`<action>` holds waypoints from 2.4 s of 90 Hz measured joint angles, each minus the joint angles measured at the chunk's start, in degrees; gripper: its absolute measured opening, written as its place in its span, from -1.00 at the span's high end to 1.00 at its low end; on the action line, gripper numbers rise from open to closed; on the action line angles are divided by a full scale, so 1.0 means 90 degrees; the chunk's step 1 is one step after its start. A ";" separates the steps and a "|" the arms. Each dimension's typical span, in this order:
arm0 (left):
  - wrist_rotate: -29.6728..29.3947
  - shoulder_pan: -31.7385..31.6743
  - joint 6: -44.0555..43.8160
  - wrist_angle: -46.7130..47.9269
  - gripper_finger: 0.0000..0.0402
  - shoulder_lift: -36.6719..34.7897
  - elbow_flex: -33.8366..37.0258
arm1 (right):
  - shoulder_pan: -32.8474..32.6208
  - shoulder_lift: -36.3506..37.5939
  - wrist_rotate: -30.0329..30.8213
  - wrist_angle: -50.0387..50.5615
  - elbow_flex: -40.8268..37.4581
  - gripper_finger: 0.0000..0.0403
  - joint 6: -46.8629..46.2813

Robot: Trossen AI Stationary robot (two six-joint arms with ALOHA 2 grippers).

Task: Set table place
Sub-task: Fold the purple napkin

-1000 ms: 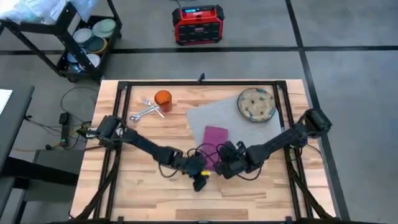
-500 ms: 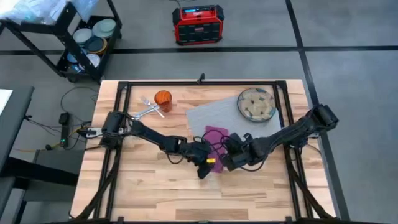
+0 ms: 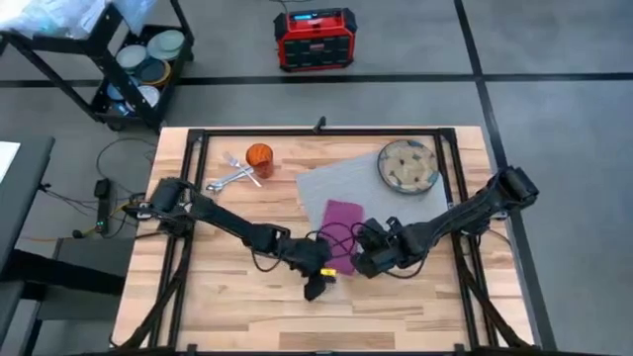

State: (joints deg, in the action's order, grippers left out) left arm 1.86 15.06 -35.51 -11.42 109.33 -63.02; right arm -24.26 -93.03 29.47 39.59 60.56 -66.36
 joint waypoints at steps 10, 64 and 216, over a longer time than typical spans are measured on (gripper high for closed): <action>-0.0217 -0.0221 0.0102 0.0364 1.00 0.0168 0.0046 | 0.0110 -0.0002 -0.0120 -0.0037 -0.0001 1.00 0.0046; 0.1900 0.0322 0.1265 0.3888 1.00 0.0361 -0.0034 | 0.0290 -0.0002 -0.0639 -0.0448 -0.0003 1.00 0.0505; 0.0120 0.2322 -0.2123 0.1364 1.00 0.0155 -0.0296 | 0.1089 -0.1126 -0.4770 -0.5547 -0.1048 1.00 0.1729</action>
State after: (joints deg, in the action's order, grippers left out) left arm 2.94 35.96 -54.62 0.86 110.73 -65.69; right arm -14.46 -103.17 -13.45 -10.34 51.13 -50.80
